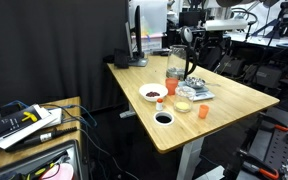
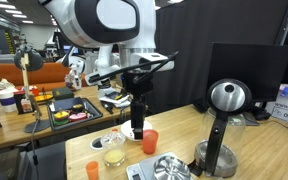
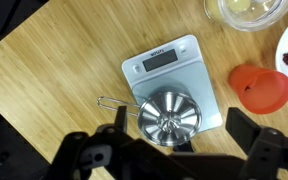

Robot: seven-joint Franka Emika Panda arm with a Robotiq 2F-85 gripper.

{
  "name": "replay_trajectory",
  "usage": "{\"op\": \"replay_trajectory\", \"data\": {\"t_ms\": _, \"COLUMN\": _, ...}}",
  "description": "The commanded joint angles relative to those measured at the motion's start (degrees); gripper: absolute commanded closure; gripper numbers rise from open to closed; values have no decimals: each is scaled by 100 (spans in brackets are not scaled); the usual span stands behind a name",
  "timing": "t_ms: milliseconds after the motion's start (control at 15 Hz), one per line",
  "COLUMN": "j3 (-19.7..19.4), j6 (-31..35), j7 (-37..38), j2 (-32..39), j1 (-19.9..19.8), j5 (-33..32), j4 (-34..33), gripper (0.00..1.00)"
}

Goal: Take the lid from the silver pot and put it on the table

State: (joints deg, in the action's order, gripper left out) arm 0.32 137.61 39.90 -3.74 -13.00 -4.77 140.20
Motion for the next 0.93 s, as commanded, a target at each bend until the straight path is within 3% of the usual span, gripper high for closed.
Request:
{"op": "replay_trajectory", "data": {"t_ms": 0, "j3": -241, "j6": -25, "j7": 157, "j2": 306, "j1": 211, "j5": -72, "j4": -249, "gripper": 0}}
{"op": "replay_trajectory", "data": {"t_ms": 333, "j3": -497, "j6": -9, "j7": 279, "j2": 1169, "j1": 380, "j5": -58, "j4": -846, "gripper": 0}}
{"op": "replay_trajectory", "data": {"t_ms": 867, "j3": -890, "j6": -347, "j7": 143, "j2": 2565, "j1": 497, "j5": 684, "j4": -2039, "gripper": 0}}
